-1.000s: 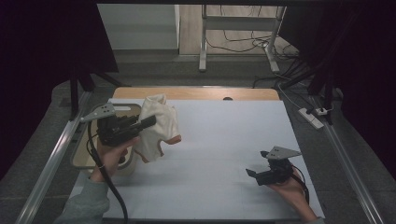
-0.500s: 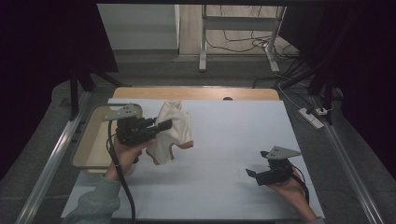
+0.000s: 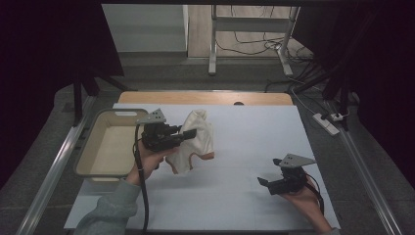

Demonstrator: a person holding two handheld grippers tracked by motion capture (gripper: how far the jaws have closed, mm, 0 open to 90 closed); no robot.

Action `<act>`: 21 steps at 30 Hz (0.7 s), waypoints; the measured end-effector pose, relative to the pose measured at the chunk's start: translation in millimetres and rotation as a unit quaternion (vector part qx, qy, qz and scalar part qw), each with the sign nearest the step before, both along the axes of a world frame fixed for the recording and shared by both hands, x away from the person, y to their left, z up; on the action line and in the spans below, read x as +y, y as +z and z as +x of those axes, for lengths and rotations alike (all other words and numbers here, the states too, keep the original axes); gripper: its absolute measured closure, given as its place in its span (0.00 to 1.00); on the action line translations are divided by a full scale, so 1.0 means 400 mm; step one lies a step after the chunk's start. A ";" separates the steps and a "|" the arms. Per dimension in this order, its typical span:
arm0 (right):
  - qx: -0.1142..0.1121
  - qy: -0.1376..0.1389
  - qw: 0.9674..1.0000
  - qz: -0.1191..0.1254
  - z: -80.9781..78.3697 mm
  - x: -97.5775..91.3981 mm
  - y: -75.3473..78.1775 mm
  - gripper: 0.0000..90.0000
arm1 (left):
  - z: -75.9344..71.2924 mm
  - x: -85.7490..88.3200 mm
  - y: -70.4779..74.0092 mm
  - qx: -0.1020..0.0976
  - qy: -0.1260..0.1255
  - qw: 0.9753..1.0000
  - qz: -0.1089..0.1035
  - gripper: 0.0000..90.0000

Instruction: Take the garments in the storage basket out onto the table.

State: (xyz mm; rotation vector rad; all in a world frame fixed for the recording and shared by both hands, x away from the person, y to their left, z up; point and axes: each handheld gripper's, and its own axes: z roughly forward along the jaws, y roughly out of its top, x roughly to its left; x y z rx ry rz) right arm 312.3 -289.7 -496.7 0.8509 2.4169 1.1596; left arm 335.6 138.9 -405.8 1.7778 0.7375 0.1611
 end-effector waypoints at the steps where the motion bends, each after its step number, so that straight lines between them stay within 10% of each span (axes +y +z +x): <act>1: 0.000 0.000 1.000 0.000 0.000 0.000 0.000 0.07 | 0.000 0.000 0.000 0.000 0.000 1.000 0.000 0.75; 21: 0.004 0.004 1.000 -0.007 0.000 0.004 -0.003 0.07 | 0.054 -0.132 -0.093 0.024 -0.029 0.999 0.035 0.75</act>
